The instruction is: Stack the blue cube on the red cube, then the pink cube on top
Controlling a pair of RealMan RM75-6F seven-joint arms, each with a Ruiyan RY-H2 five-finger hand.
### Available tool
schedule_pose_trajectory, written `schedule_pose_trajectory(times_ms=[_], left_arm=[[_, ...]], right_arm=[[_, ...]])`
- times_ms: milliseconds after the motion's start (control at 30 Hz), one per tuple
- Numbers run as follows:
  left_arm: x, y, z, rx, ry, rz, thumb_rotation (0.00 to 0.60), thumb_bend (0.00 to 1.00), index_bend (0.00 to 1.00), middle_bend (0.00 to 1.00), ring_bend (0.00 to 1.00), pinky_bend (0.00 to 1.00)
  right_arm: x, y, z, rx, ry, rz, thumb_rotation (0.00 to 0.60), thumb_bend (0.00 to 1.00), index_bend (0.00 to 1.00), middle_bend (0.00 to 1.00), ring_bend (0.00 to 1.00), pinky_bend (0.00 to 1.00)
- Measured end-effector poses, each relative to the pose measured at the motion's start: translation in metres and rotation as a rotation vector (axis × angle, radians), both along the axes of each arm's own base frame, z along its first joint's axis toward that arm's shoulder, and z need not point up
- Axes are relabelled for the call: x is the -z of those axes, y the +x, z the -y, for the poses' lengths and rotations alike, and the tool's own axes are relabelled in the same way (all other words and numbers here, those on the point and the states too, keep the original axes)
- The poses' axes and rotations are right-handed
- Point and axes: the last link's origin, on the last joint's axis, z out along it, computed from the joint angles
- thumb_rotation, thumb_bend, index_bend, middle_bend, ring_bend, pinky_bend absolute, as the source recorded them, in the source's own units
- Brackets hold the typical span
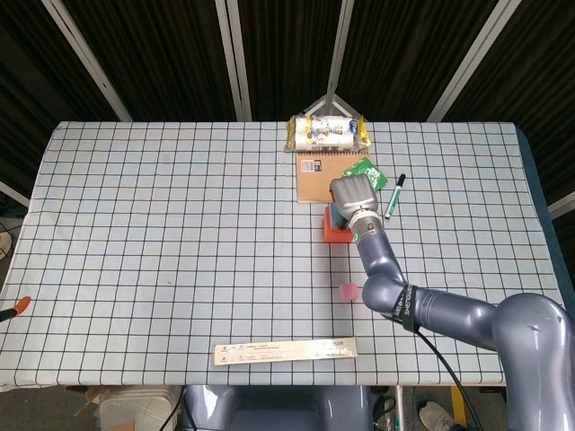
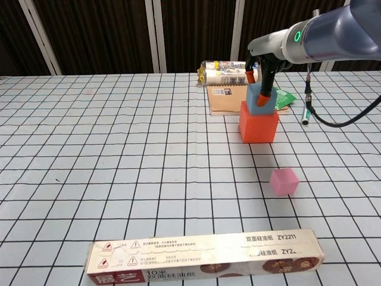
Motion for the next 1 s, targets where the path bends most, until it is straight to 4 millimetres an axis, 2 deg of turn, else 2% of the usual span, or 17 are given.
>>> schedule_pose_trajectory(times_ms=[667, 1000], left_arm=[[-0.0005, -0.0004, 0.0003, -0.001, 0.0, 0.001, 0.6, 0.16, 0.03, 0.0, 0.0, 0.0], [-0.0004, -0.0003, 0.0001, 0.0, -0.001, 0.001, 0.6, 0.16, 0.03, 0.0, 0.0, 0.0]], right_arm=[[-0.0025, 0.0011, -0.001, 0.002, 0.004, -0.02, 0.6, 0.32, 0.47, 1.0, 1.0, 1.0], [-0.003, 0.0001, -0.0011, 0.006, 0.001, -0.024, 0.6, 0.23, 0.45, 1.0, 1.0, 1.0]])
